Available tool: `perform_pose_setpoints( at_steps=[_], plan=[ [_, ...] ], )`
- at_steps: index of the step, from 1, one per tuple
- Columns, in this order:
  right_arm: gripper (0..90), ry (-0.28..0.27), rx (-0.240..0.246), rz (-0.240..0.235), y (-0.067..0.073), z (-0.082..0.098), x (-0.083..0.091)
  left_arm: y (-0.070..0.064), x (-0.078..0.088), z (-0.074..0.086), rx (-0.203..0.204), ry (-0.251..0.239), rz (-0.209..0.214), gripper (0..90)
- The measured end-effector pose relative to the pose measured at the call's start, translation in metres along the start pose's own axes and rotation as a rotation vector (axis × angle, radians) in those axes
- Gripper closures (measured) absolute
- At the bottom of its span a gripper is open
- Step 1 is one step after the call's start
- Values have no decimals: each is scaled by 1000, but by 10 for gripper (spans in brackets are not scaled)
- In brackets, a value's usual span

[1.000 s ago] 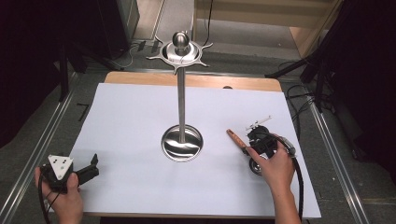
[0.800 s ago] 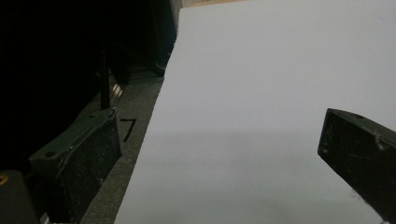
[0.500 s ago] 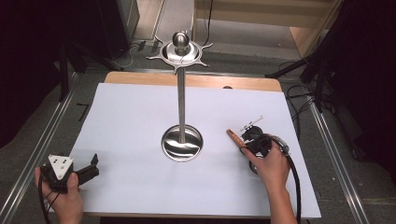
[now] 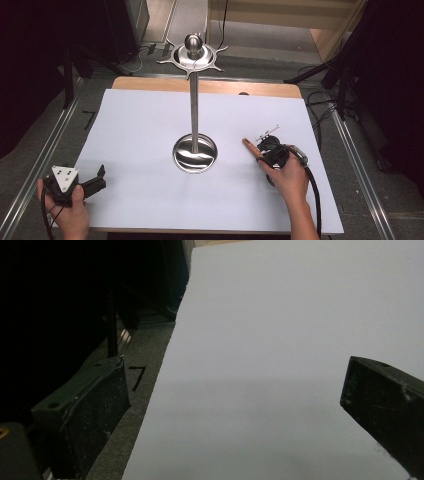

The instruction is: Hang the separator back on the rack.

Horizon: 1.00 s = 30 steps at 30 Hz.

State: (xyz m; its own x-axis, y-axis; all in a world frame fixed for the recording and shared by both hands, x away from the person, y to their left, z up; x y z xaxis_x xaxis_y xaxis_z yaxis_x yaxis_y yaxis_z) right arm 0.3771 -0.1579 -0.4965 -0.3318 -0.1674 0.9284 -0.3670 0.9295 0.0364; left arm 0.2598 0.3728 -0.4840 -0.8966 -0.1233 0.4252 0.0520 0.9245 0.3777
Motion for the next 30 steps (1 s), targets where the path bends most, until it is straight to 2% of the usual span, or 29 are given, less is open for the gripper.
perform_pose_setpoints(
  at_steps=[3,8,9,10,16,20,21,22,23,30],
  plan=[
    [702,-20,-7,-2,1,2,2,0,0,0,-2,0,0,3],
    [703,-95,-17,-21,2,3,13,0,0,0,-9,2,-2,3],
    [703,-95,-17,-21,2,3,13,0,0,0,-9,2,-2,3],
    [703,-142,-39,-42,2,2,21,0,0,0,-9,1,-3,3],
    [704,-269,-67,-75,1,-1,43,0,0,0,-13,1,-4,3],
    [703,-361,-107,-138,0,-3,58,0,0,0,-13,2,-4,3],
    [703,-361,-107,-138,0,-3,58,0,0,0,-13,2,-4,3],
    [704,-414,-123,-170,0,-4,66,0,0,0,-13,2,-5,3],
    [704,-430,-132,-182,1,-4,69,0,0,0,-14,2,-4,3],
    [704,-563,-153,-289,4,-8,95,0,0,0,-11,2,-4,3]
  ],
)
Point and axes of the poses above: each handheld gripper's, and its own axes: x roughly backward along the jaws, z roughly out of its underside, y roughly to its left, the point moved 5 cm from there along -x, roughly forward along the jaws, and after that the axes turned 15 degrees about -x, right-handed, at the moved point
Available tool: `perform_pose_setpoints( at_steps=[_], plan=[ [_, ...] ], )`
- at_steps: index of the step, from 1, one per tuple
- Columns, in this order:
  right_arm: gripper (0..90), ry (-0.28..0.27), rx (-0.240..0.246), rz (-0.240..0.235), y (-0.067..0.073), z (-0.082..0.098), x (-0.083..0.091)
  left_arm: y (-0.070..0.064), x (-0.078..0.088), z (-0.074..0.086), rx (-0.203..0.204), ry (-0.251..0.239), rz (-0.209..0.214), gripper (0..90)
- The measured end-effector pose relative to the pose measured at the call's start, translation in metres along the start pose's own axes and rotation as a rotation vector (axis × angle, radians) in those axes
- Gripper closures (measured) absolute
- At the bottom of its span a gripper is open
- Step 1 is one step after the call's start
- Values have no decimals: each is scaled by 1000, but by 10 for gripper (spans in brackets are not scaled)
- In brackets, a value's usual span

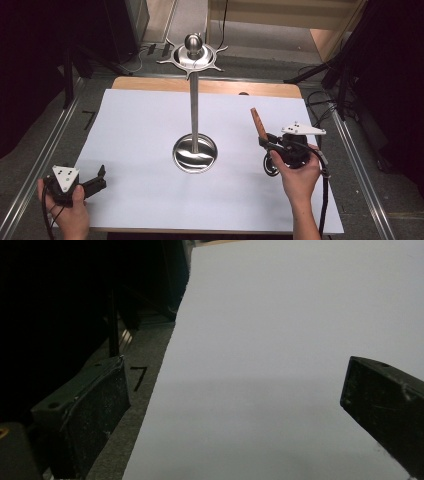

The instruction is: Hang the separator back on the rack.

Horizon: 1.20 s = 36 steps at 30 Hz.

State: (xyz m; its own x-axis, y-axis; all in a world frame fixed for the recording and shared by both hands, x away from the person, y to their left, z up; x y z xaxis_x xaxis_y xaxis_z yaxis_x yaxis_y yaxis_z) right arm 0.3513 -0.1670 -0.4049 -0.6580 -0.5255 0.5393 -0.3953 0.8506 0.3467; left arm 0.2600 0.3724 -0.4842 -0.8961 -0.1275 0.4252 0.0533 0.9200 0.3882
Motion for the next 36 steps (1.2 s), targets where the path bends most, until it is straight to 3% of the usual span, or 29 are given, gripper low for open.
perform_pose_setpoints(
  at_steps=[4,5,10,17,20,22,23,36],
  plan=[
    [704,-44,14,-22,6,-5,5,0,0,0,-2,2,0,3],
    [704,-81,18,-39,10,-8,8,0,0,0,-1,0,0,3],
    [703,-153,5,-95,17,-15,17,0,0,0,-2,2,0,3],
    [703,-221,33,-119,27,-21,25,0,0,0,3,-2,-1,3],
    [703,-292,27,-153,32,-25,32,0,0,0,-3,0,-1,3],
    [703,-306,23,-167,34,-26,33,0,0,0,-3,0,-1,3],
    [703,-353,38,-189,37,-28,37,0,0,0,-3,0,-1,3],
    [702,-462,85,-221,59,-42,50,0,0,0,-3,2,0,3]
  ],
)
Point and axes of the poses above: each handheld gripper's, and its own axes: x roughly backward along the jaws, z roughly out of its underside, y roughly to its left, the point moved 5 cm from there along -x, roughly forward along the jaws, and after that the axes turned 15 degrees about -x, right-handed, at the moved point
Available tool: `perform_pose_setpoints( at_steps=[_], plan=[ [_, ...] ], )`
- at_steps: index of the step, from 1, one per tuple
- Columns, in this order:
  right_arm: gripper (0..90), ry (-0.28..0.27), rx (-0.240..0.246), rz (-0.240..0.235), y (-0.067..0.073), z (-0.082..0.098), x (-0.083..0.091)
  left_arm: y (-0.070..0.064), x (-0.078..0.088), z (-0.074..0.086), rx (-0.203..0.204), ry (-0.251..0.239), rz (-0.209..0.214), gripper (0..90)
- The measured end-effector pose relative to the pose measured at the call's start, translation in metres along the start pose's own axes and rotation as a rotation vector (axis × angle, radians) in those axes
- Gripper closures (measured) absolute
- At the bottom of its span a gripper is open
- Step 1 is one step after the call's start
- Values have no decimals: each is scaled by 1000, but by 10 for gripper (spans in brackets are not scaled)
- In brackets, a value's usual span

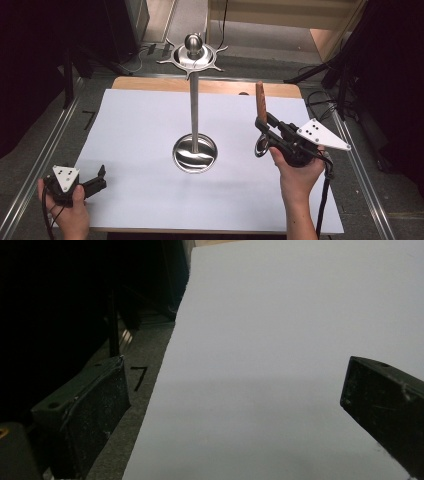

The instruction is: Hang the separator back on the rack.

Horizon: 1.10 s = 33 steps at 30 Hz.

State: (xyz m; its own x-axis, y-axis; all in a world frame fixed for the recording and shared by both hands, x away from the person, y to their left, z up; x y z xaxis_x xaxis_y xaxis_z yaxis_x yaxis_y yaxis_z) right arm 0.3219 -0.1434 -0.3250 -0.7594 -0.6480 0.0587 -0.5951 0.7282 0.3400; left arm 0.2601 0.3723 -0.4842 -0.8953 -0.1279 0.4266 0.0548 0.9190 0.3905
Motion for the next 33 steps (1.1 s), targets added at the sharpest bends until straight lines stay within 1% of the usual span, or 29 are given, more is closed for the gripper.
perform_pose_setpoints(
  at_steps=[5,6,7,9,10,19,21,23,30,31,33],
  plan=[
    [702,-33,26,-14,10,-6,-1,0,0,0,1,0,0,3],
    [702,-33,26,-14,10,-6,-1,0,0,0,1,0,0,3],
    [702,-54,24,-18,14,-10,0,0,0,0,0,1,0,3],
    [702,-58,23,-21,15,-11,0,0,0,0,-1,1,0,3],
    [702,-75,20,-27,19,-15,0,0,0,0,1,1,2,3],
    [702,-90,42,-54,30,-23,-3,0,0,0,1,0,3,3],
    [702,-89,37,-56,32,-23,-4,0,0,0,3,0,3,3],
    [702,-92,42,-68,36,-24,-7,0,0,0,1,1,3,3],
    [702,-106,45,-89,43,-26,-11,0,0,0,3,2,5,3],
    [702,-109,47,-99,46,-26,-14,0,0,0,3,1,3,3],
    [702,-109,53,-105,48,-26,-15,0,0,0,3,2,5,3]
  ],
)
Point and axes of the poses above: each handheld gripper's, and its own axes: x roughly backward along the jaws, z roughly out of its underside, y roughly to its left, the point moved 5 cm from there along -x, roughly forward along the jaws, and after that the axes turned 15 degrees about -x, right-handed, at the moved point
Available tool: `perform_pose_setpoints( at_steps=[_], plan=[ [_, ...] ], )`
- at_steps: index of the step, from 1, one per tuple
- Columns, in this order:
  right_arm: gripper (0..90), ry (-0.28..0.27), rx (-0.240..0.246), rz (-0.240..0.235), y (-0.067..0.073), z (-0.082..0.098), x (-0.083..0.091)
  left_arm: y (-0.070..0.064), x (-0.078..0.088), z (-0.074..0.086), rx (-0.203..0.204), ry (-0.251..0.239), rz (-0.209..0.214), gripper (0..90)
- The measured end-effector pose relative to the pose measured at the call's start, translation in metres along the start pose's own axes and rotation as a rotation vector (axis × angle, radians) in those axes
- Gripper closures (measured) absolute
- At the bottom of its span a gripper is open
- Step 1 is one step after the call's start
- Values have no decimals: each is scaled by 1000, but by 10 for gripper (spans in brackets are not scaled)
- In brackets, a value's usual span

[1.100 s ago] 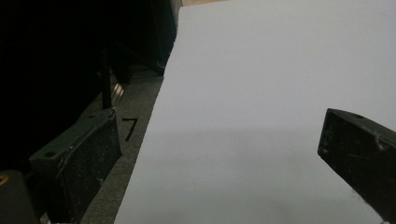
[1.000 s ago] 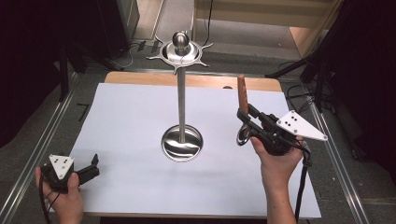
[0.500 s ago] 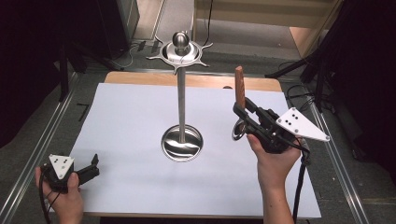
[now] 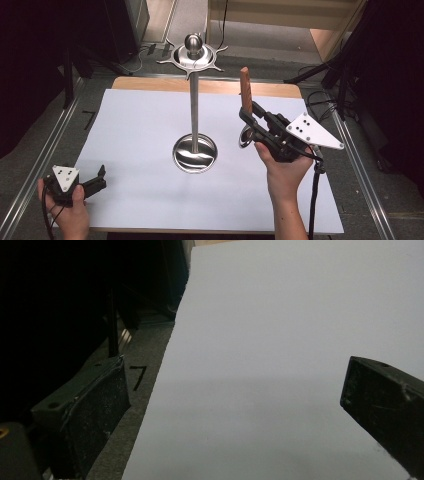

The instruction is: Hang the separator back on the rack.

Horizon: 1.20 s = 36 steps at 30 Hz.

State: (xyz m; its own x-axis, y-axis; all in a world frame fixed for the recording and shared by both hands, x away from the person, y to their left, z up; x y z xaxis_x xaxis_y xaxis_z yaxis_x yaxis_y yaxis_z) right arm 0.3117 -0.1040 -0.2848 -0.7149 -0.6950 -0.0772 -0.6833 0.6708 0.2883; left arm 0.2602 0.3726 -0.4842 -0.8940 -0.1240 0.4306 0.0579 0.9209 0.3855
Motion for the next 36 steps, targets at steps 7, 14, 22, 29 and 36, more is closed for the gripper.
perform_pose_setpoints(
  at_steps=[7,14,22,29,36],
  plan=[
    [702,-14,0,-20,8,-3,-7,0,0,0,0,2,0,3],
    [702,-14,-5,-37,16,-3,-13,0,0,0,0,1,1,3],
    [702,-32,-4,-61,20,-3,-15,0,0,0,1,-1,1,3],
    [702,-25,-9,-72,23,-3,-18,0,0,0,2,0,1,3],
    [702,-14,-17,-70,24,0,-22,0,0,0,0,2,3,3]
  ],
)
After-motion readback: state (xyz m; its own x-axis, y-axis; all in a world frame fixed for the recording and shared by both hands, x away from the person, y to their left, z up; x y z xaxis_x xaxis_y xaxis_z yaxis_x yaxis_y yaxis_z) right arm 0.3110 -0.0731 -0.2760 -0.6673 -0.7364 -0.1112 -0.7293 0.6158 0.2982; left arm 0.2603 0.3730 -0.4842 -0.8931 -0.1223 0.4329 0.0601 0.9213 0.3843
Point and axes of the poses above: each handheld gripper's, and its own axes: x roughly backward along the jaws, z roughly out of its underside, y roughly to its left, the point moved 5 cm from there along -x, roughly forward along the jaws, and after that the axes turned 15 degrees about -x, right-handed, at the moved point
